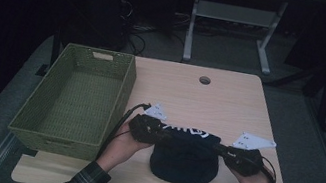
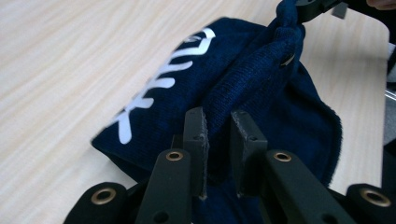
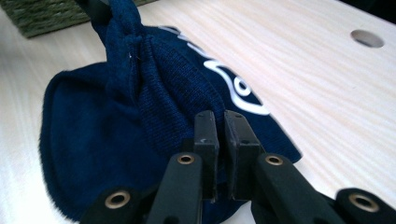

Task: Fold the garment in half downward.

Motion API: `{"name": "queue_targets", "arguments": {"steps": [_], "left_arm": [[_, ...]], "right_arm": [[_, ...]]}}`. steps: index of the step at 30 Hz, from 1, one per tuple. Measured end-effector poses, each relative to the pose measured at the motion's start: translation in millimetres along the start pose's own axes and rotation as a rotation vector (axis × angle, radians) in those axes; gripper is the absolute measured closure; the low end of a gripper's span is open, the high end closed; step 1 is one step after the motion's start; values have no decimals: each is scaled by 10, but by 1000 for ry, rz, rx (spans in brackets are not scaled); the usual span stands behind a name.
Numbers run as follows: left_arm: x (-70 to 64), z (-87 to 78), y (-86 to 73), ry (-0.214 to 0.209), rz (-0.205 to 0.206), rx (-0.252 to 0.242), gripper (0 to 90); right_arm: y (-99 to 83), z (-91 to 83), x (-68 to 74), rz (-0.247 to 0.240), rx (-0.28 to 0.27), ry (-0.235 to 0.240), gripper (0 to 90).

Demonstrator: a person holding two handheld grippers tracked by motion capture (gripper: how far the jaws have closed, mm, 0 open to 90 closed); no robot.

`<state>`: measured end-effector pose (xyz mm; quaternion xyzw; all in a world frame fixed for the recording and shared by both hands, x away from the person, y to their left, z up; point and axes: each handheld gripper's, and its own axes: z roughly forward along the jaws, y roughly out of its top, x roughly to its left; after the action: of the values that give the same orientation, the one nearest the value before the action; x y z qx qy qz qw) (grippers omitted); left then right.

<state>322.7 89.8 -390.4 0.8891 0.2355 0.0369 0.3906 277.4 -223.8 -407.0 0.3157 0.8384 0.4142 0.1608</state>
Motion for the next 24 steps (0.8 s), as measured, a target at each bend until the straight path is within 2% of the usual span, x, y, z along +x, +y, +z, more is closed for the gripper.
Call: {"name": "queue_targets", "arguments": {"steps": [4,6,8,14,23,24], "left_arm": [[-64,16,-68,-18,-10,6,768],[-90,18,-98,-24,2,20,768],[-121,29,-129,-34,-8,19,767],[-216,58,-228,-56,-5,33,765],[-339,145,-394,-87,-1,86,764],[-354,158,-410,-84,-10,84,764]], "right_arm": [[-75,-9,49,10,8,16,829],[-113,-16,69,9,11,26,824],[-154,-21,95,9,13,34,820],[-289,-45,185,15,27,57,815],[-493,-66,375,4,64,86,811],[-508,-69,394,12,67,89,811]]}}
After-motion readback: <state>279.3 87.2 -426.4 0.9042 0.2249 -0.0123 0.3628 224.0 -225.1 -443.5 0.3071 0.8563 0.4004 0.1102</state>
